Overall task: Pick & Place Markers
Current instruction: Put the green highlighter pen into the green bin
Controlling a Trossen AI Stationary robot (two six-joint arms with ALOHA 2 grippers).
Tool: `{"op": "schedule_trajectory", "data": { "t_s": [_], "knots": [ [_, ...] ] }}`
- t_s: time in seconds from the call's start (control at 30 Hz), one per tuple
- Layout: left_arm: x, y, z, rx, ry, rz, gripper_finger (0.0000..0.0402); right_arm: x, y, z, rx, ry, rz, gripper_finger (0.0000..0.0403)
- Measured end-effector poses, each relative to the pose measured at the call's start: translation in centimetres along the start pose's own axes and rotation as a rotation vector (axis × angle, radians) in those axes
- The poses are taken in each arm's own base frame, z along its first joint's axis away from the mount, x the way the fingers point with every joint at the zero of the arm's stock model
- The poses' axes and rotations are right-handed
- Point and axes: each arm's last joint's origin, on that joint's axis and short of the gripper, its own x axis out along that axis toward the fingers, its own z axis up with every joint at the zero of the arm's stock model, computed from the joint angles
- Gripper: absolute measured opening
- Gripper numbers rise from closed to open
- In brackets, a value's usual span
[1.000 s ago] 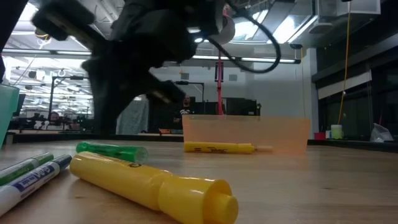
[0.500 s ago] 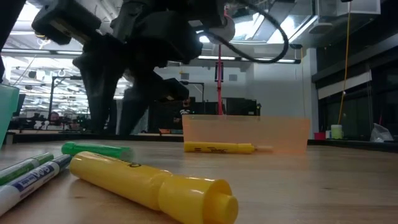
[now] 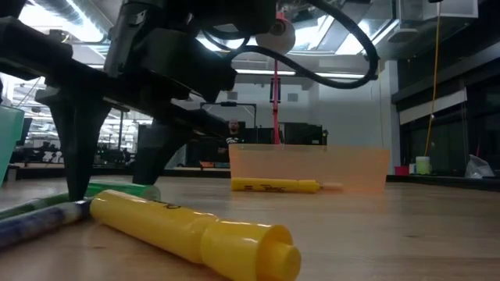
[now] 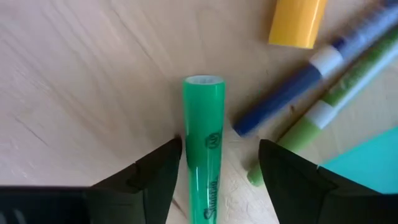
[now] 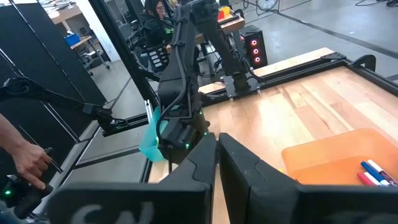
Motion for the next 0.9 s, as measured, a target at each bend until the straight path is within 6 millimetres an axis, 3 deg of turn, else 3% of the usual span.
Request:
{"op": "schedule_trajectory", "data": {
  "t_s": [0.27, 0.63, 0.9],
  "knots": [
    [0.20, 0.27, -0.09, -0.034, 0.013, 0.011, 0.0185, 0.00, 0.00, 0.00, 0.004, 0.000, 0.000, 0.0020],
    [0.27, 0.55, -0.19, -0.046, 0.021, 0.027, 0.0058, 0.00, 0.00, 0.00, 0.005, 0.000, 0.000, 0.0020],
    [0.26, 0.78, -0.25, -0.051, 0.023, 0.033, 0.0058, 0.00, 0.00, 0.00, 0.003, 0.000, 0.000, 0.0020]
  ]
}}
